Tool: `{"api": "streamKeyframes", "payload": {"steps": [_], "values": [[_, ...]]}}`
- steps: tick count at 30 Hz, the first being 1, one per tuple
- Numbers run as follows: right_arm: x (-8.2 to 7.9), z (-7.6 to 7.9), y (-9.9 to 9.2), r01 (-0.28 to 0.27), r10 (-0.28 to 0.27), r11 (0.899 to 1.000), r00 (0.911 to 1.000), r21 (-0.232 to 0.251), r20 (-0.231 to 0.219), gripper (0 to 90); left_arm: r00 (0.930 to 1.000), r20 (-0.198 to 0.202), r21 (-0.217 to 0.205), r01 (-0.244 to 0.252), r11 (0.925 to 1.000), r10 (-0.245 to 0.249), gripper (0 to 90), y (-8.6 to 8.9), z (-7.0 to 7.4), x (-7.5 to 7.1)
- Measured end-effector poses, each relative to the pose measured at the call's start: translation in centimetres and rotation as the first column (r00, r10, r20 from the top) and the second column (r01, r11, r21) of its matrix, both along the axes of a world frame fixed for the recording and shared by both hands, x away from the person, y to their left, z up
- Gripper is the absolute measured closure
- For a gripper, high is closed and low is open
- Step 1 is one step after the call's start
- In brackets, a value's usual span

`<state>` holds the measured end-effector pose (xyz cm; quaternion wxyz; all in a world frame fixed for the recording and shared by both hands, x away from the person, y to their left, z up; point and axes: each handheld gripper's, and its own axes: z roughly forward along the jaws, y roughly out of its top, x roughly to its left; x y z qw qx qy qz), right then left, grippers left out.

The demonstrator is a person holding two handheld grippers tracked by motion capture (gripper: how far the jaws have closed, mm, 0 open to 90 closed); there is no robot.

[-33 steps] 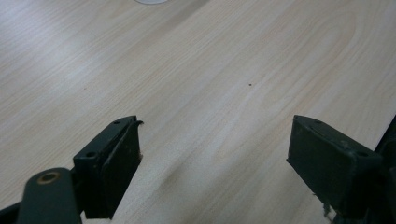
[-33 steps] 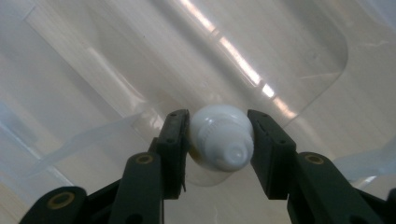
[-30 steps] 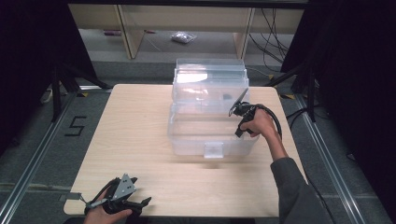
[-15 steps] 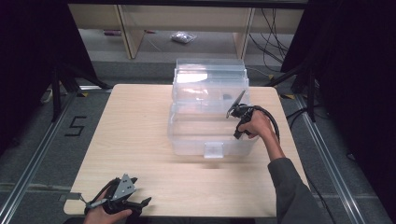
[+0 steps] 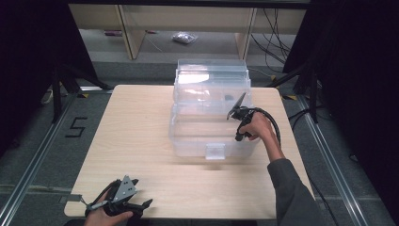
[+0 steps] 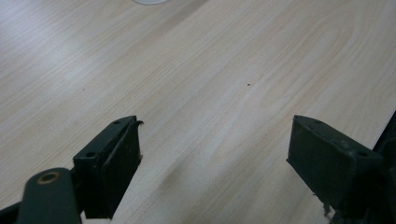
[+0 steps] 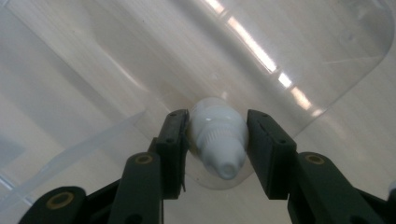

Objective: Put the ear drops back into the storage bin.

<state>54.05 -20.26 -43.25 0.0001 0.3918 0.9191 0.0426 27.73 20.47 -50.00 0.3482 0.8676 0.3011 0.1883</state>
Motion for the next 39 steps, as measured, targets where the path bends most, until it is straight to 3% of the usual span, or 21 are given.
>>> {"api": "streamKeyframes", "payload": {"steps": [1,2,5,6,7,10,11,13,14,16,18,19,20,27,39], "values": [[-0.2,0.1,0.2,0.028,-0.028,1.0,0.9996,0.003,-0.005,59.8,1.0,0.0,0.0,0.0,1.0,0.0,16.5,0.0,0.0,0.0],[-0.1,0.1,0.0,0.005,-0.005,1.0,1.0,-0.001,0.004,59.6,1.0,0.0,0.0,0.0,1.0,0.0,16.5,0.0,0.0,0.0],[-0.3,0.5,0.2,0.012,-0.012,1.0,0.9999,0.025,-0.003,56.1,1.0,0.0,0.0,-0.002,1.0,0.002,16.5,0.0,0.0,0.0],[-0.5,0.8,0.4,0.047,-0.046,0.998,0.9989,0.033,-0.013,55.4,1.0,-0.001,-0.001,-0.002,1.0,0.002,16.5,0.0,0.0,0.0],[-0.5,0.9,0.3,0.028,-0.028,0.999,0.9995,0.032,0.011,53.3,1.0,-0.001,0.0,-0.002,1.0,0.002,16.5,0.0,0.0,0.0],[-0.6,1.6,0.2,0.041,-0.043,0.998,0.9988,0.046,0.025,49.9,1.0,-0.001,-0.001,-0.002,1.0,0.002,16.5,0.0,0.0,0.0],[-0.6,1.9,0.0,0.017,-0.02,0.998,0.999,0.053,0.04,46.8,1.0,-0.001,-0.001,-0.003,1.0,0.003,16.5,0.0,0.0,0.0],[-0.7,2.3,-0.1,0.022,-0.026,0.997,0.9983,0.078,0.052,44.8,1.0,-0.001,-0.008,-0.007,0.9999,0.007,16.5,0.0,0.0,0.0],[-0.9,2.6,0.0,0.05,-0.054,0.996,0.997,0.08,0.056,44.5,1.0,-0.001,-0.008,-0.008,0.9999,0.008,16.5,0.0,0.0,0.0],[-0.9,3.0,-0.2,0.02,-0.027,0.996,0.9969,0.092,0.074,40.8,1.0,-0.001,-0.01,-0.006,0.9999,0.006,16.5,-0.1,0.0,0.0],[-1.2,3.4,-0.1,0.034,-0.043,0.993,0.9956,0.109,0.084,38.6,1.0,0.0,-0.01,-0.009,0.9999,0.009,16.5,0.0,0.0,0.0],[-1.3,3.7,-0.2,0.018,-0.032,0.993,0.9924,0.118,0.119,38.4,1.0,0.001,-0.011,-0.01,0.9999,0.01,16.5,0.0,0.0,0.0],[-1.5,3.9,-0.1,0.035,-0.049,0.992,0.9926,0.124,0.111,38.5,1.0,0.001,-0.003,-0.006,1.0,0.006,16.5,0.0,0.0,0.0],[-2.2,5.0,-0.2,0.017,-0.038,0.99,0.9885,0.143,0.147,34.3,1.0,0.0,-0.008,-0.01,0.9999,0.01,16.5,0.0,0.0,0.0],[-3.2,5.5,-0.2,0.02,-0.055,0.981,0.9823,0.193,0.179,30.6,1.0,0.001,-0.009,-0.009,0.9999,0.009,16.5,0.0,0.0,0.0]]}}
